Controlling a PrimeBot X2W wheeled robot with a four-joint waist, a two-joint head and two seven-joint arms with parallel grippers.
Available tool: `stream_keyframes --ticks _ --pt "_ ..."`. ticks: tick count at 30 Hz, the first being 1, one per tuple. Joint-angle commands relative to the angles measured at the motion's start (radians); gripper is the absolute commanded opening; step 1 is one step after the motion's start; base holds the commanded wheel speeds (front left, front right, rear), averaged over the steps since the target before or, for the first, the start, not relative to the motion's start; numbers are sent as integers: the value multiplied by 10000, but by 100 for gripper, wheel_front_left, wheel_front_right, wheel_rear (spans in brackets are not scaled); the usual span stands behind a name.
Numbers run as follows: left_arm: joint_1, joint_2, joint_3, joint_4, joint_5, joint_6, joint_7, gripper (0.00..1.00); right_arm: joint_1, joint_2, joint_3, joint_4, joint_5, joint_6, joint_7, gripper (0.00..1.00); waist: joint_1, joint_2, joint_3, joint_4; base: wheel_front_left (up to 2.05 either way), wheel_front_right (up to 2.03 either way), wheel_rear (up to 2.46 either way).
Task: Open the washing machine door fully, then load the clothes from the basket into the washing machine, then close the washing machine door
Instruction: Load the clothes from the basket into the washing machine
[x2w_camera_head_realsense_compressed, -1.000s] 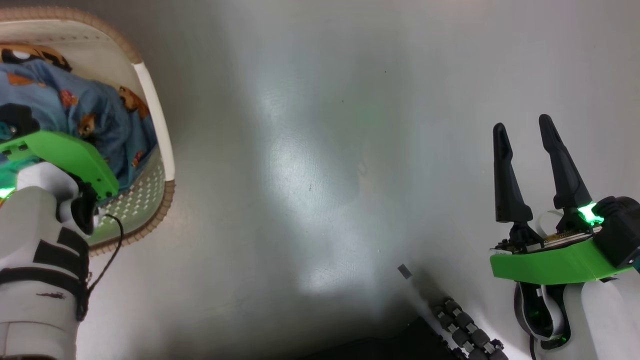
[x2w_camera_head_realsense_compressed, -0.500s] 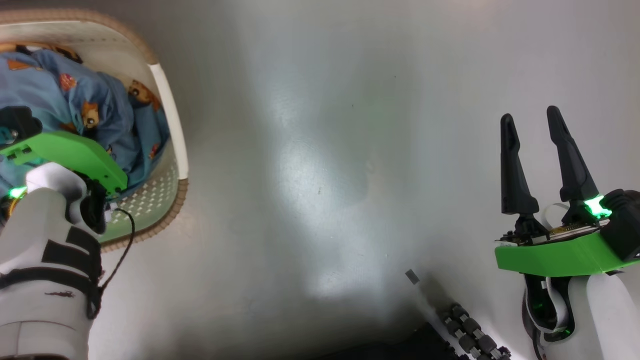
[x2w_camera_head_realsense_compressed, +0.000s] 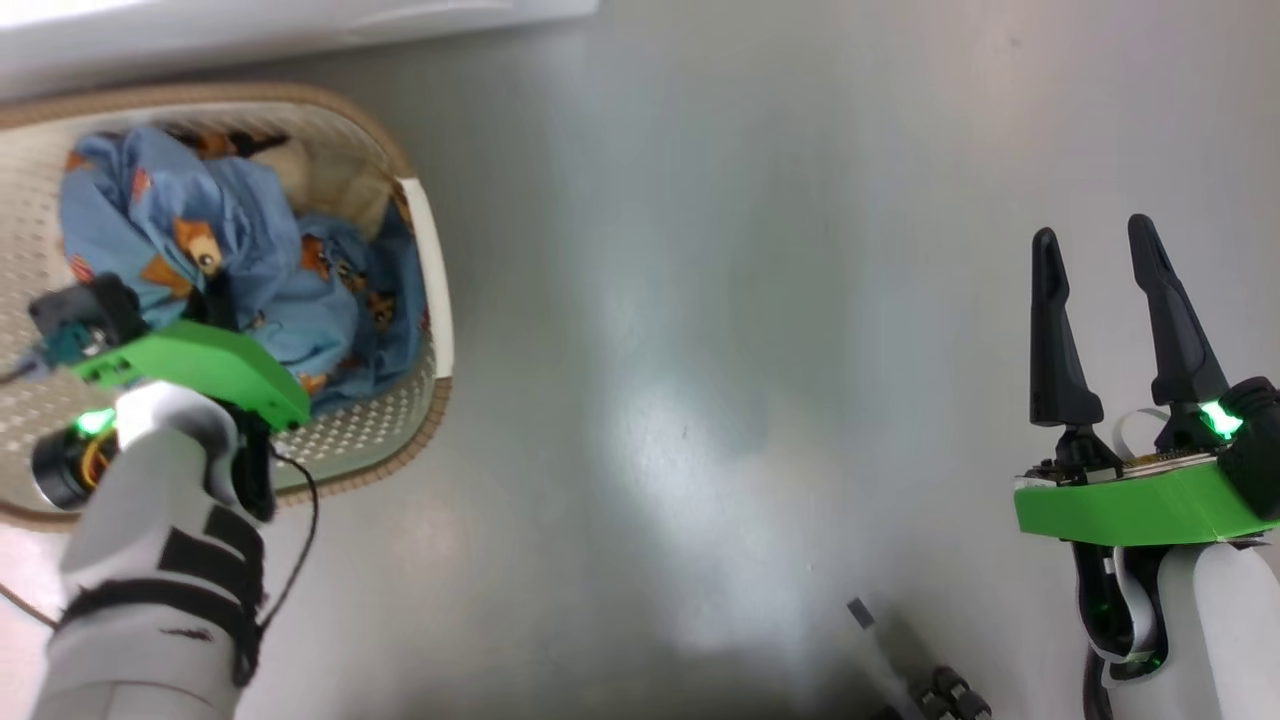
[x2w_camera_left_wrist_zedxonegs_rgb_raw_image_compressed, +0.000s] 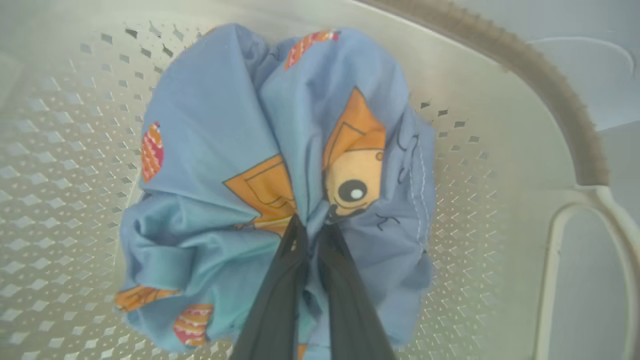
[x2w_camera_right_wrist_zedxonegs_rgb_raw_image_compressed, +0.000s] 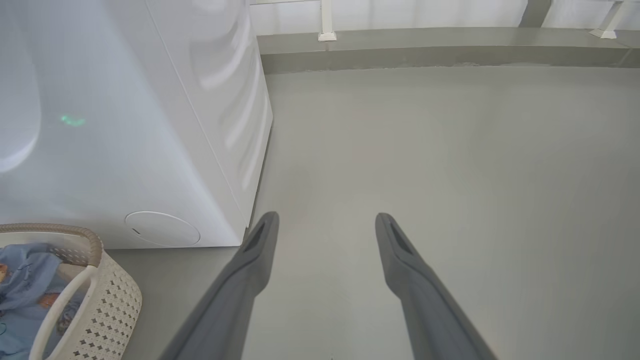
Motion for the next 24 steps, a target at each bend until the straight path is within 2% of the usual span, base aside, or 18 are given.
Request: stream_keyframes --ticks 1,7,17,24 --pt "544 272 97 -135 107 -36 -199 0 388 -87 132 -144 -160 44 42 100 0 0 -654 324 0 0 0" --pt "1320 20 91 -819 195 -166 -501 0 582 -87 -119 -102 -408 44 277 100 0 0 -1714 626 0 0 0" --pt "4222 -255 558 -4449 1092 81 -513 0 1373 -230 -370 -138 -639 44 876 100 0 0 -3817 980 0 0 0" --pt "5675 -408 698 -5983 1550 169 -514 0 1901 -342 -259 -105 -607 44 1139 100 0 0 -5155 1109 0 0 0"
